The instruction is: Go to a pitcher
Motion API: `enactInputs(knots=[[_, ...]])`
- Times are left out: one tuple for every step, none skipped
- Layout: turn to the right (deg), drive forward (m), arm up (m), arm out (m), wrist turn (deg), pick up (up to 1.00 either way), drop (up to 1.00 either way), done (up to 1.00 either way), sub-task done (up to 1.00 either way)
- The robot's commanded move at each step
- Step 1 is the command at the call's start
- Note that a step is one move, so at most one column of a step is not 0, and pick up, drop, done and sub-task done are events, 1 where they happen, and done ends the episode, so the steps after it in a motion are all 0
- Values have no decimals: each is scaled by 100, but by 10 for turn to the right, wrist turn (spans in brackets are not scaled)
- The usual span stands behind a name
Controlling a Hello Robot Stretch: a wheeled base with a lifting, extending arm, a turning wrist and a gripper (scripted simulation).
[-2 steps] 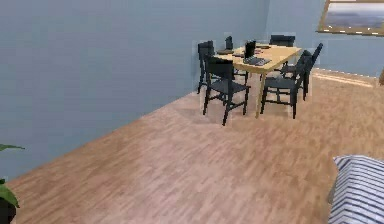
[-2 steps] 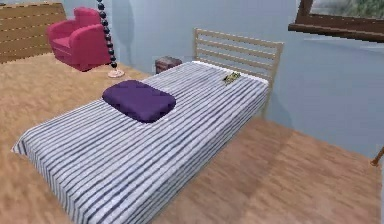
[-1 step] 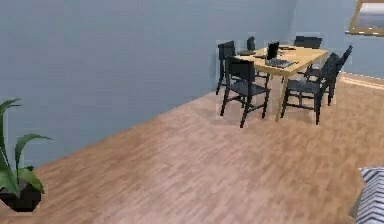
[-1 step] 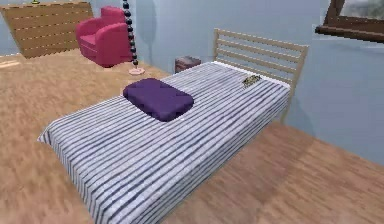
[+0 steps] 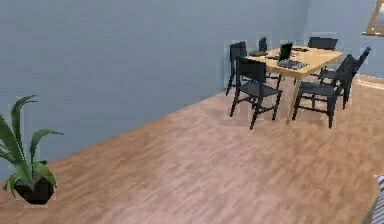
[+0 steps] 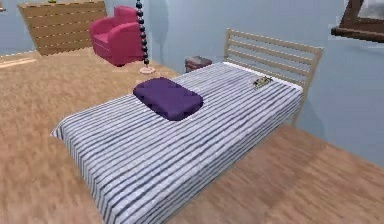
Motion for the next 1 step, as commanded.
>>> enactInputs(knots=[[0,60,0,0,0,0,0,0,0]])
